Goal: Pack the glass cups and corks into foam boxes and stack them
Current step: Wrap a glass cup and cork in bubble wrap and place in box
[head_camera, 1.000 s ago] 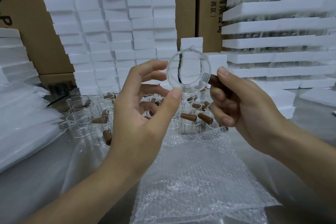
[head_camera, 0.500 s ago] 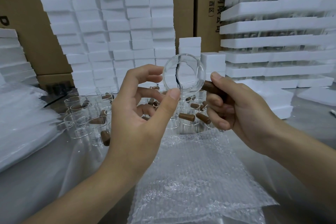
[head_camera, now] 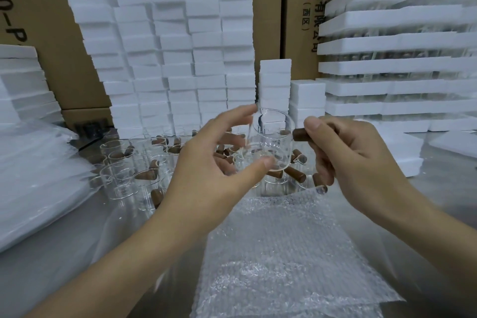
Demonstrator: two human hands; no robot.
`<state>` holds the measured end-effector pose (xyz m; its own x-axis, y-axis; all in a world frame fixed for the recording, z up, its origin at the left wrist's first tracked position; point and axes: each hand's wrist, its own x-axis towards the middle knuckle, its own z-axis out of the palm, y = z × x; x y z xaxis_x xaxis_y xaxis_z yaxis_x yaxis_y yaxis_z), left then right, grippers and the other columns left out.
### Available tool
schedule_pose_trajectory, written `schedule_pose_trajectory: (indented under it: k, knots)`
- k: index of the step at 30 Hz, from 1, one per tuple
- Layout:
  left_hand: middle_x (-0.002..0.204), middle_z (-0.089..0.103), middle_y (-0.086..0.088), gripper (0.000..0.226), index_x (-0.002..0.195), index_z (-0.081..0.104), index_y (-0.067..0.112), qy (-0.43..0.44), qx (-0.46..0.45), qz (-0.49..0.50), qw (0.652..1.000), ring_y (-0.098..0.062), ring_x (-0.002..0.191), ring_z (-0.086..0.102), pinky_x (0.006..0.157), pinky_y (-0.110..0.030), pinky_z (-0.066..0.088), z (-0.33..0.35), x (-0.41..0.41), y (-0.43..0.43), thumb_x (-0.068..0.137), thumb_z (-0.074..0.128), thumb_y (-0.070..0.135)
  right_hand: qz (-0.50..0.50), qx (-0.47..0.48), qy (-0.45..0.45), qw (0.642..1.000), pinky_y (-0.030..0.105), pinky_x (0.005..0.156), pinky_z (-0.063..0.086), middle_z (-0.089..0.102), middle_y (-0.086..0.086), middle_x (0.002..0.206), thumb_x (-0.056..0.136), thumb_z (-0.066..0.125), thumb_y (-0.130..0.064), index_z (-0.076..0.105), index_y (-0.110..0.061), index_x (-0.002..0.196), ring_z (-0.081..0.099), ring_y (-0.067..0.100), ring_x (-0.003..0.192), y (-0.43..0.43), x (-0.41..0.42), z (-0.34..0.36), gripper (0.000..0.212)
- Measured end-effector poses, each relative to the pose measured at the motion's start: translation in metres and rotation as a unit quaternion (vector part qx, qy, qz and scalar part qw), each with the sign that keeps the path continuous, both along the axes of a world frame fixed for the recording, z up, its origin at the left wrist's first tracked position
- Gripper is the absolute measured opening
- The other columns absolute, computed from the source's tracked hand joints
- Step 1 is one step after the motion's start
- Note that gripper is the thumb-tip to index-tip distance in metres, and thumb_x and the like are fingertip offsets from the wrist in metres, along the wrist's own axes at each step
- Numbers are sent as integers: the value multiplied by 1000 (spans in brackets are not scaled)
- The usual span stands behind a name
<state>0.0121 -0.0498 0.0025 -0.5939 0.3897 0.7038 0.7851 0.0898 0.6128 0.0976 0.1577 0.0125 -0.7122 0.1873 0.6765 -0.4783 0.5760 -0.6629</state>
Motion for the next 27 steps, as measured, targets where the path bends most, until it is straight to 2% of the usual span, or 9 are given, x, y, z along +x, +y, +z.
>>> schedule_pose_trajectory:
  k: [2, 6, 9, 11, 13, 15, 20, 23, 27]
  knots:
    - [136, 60, 31, 73, 145, 54, 58, 17, -25, 13, 999, -4, 120, 63, 80, -32, 62, 0, -4, -1, 85, 91, 38, 3, -6, 10, 1000, 41, 58, 54, 53, -1, 50, 106, 52, -44, 46, -3, 67, 71, 9, 70, -4, 1, -2, 57]
    - [134, 56, 30, 72, 144, 56, 56, 35, -45, 15, 998, -4, 121, 62, 82, -31, 60, 0, -7, -3, 83, 90, 41, 19, -23, 10, 1000, 22, 55, 51, 58, -7, 57, 103, 53, -60, 52, -14, 71, 63, 33, 66, -7, 1, -4, 56]
    - [132, 58, 29, 65, 136, 58, 58, 35, -31, 19, 999, -2, 119, 62, 81, -27, 59, 0, -7, -3, 81, 90, 45, 0, 26, 22, 999, 34, 54, 52, 60, 0, 74, 96, 52, -73, 62, -26, 88, 61, 24, 67, -7, 2, -4, 49]
    - [129, 61, 29, 63, 132, 58, 58, 20, -16, 21, 999, -2, 116, 64, 79, -26, 60, 1, -5, -3, 78, 91, 49, -2, 55, 33, 998, 35, 56, 55, 67, -10, 101, 94, 59, -69, 62, -43, 108, 65, 20, 87, -7, 1, -5, 30]
    - [131, 64, 28, 62, 130, 61, 55, -9, 4, 9, 1000, -4, 116, 67, 77, -32, 61, 1, -5, -1, 76, 91, 50, -10, 75, 31, 997, 39, 60, 58, 63, -14, 127, 88, 69, -65, 55, -48, 128, 64, 18, 101, -7, 0, -7, 46]
    - [133, 67, 25, 61, 129, 64, 49, -50, 27, -18, 998, -6, 116, 69, 79, -42, 61, 2, -3, 0, 75, 93, 46, -21, 78, 29, 996, 38, 65, 59, 57, -16, 137, 82, 74, -66, 47, -46, 142, 63, 16, 108, -7, -2, -9, 68]
    - [131, 73, 18, 63, 133, 67, 35, -138, 24, -83, 987, -6, 120, 70, 103, -52, 55, 5, -4, 1, 75, 91, 41, 23, 44, 37, 998, 25, 65, 58, 60, -16, 140, 85, 74, -59, 53, -43, 140, 66, 15, 116, -7, -4, -7, 61]
    - [130, 76, 12, 64, 137, 66, 31, -197, 23, -134, 971, -11, 121, 71, 107, -44, 55, 5, -4, 1, 77, 88, 34, 65, -5, 27, 998, 16, 58, 52, 65, -11, 133, 84, 78, -53, 59, -37, 132, 69, 18, 113, -5, -4, -5, 54]
    - [130, 75, 16, 76, 141, 58, 44, -192, 20, -121, 974, -5, 121, 70, 107, -39, 55, 1, -6, 3, 74, 91, 38, 40, -7, 33, 999, 30, 72, 59, 69, -8, 119, 78, 85, -48, 64, -33, 124, 68, 19, 109, -3, -3, -5, 53]
